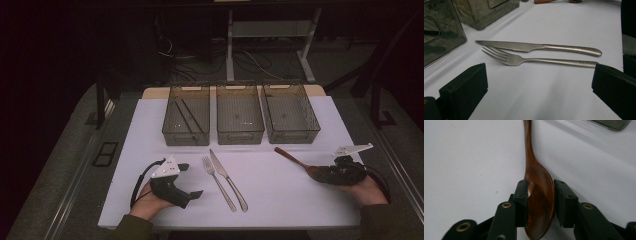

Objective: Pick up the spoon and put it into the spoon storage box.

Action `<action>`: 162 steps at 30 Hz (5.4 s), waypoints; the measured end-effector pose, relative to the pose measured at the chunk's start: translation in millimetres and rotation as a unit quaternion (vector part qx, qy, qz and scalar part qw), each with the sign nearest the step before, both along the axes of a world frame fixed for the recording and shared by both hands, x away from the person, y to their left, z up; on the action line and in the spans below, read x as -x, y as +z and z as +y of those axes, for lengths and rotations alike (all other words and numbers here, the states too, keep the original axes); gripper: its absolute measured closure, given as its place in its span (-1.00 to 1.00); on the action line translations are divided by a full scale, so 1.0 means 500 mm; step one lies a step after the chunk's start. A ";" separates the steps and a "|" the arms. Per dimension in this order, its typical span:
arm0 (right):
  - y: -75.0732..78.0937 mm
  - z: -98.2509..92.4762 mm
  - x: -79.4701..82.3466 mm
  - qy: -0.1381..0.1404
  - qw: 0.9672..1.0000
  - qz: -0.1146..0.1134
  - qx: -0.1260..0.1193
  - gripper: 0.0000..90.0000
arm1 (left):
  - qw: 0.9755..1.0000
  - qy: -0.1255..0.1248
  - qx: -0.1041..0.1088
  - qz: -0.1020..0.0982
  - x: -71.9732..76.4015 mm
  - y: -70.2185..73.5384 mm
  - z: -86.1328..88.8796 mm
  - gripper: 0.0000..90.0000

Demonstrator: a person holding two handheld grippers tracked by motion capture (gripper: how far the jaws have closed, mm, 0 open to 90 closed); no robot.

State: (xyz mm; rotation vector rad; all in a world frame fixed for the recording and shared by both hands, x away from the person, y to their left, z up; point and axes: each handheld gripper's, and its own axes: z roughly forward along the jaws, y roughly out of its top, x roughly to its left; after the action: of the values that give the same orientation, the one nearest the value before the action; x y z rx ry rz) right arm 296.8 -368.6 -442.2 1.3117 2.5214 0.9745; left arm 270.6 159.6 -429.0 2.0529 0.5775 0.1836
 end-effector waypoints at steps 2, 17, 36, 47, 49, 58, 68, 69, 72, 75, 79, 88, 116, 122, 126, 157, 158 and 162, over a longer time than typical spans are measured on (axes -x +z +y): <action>0.000 0.001 0.000 0.006 1.000 0.003 -0.002 0.56 | 1.000 0.000 0.000 0.000 0.000 0.000 0.000 -1.00; 0.000 0.007 -0.002 0.014 1.000 0.020 -0.011 0.79 | 1.000 -0.001 0.000 0.000 -0.001 -0.001 0.000 -1.00; 0.042 -0.007 0.006 -0.005 0.998 -0.021 -0.057 0.80 | 1.000 -0.007 0.003 0.000 -0.002 -0.007 0.001 -1.00; 0.077 -0.005 0.010 -0.012 0.995 -0.045 -0.084 0.80 | 1.000 -0.006 0.007 0.002 -0.003 -0.005 0.000 -1.00; 0.084 -0.001 0.007 -0.011 0.995 -0.048 -0.089 0.80 | 1.000 -0.004 0.013 0.005 -0.003 -0.005 0.000 -1.00; 0.114 0.019 -0.020 -0.028 0.993 -0.065 -0.094 0.80 | 1.000 -0.004 0.010 0.005 -0.003 -0.005 -0.002 -1.00; 0.135 0.051 -0.049 -0.038 0.991 -0.077 -0.102 0.80 | 1.000 -0.003 0.011 0.007 -0.004 -0.006 -0.005 -1.00; 0.137 0.054 -0.052 -0.037 0.991 -0.075 -0.104 0.80 | 1.000 -0.003 0.011 0.006 -0.004 -0.007 -0.005 -1.00; 0.143 0.063 -0.061 -0.044 0.990 -0.078 -0.107 0.80 | 1.000 -0.004 0.010 0.005 -0.004 -0.006 -0.005 -1.00; 0.148 0.073 -0.073 -0.051 0.990 -0.078 -0.108 0.80 | 1.000 -0.003 0.012 0.005 -0.004 -0.006 -0.005 -1.00; 0.153 0.090 -0.089 -0.057 0.989 -0.080 -0.108 0.80 | 1.000 -0.004 0.010 0.007 -0.005 -0.007 -0.005 -1.00; 0.164 0.129 -0.118 -0.061 0.989 -0.089 -0.104 0.80 | 1.000 -0.005 0.008 0.005 -0.004 -0.006 -0.005 -1.00; 0.171 0.300 -0.255 -0.076 0.991 -0.075 -0.075 0.80 | 1.000 -0.008 0.016 0.003 -0.002 -0.004 -0.006 -1.00; 0.160 0.340 -0.279 -0.070 0.994 -0.069 -0.051 0.80 | 1.000 -0.006 0.019 0.004 -0.001 -0.004 -0.006 -1.00; 0.152 0.353 -0.288 -0.069 0.995 -0.064 -0.036 0.80 | 1.000 -0.006 0.019 0.005 -0.001 -0.003 -0.007 -1.00; 0.159 0.346 -0.237 -0.028 0.995 -0.074 -0.065 -0.11 | 1.000 -0.008 0.014 0.005 -0.002 -0.005 -0.008 -1.00; 0.161 0.343 -0.232 -0.027 0.995 -0.076 -0.064 -0.12 | 1.000 -0.009 0.013 0.005 -0.002 -0.005 -0.008 -1.00; 0.163 0.332 -0.210 -0.016 0.994 -0.085 -0.073 -0.16 | 1.000 -0.011 0.010 0.005 -0.003 -0.005 -0.008 -1.00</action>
State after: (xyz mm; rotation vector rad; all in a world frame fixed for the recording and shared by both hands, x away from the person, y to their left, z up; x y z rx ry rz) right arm 401.7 -202.6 -360.9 1.2450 2.3337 1.2288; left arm 272.1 155.5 -431.6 2.0414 0.5608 0.1556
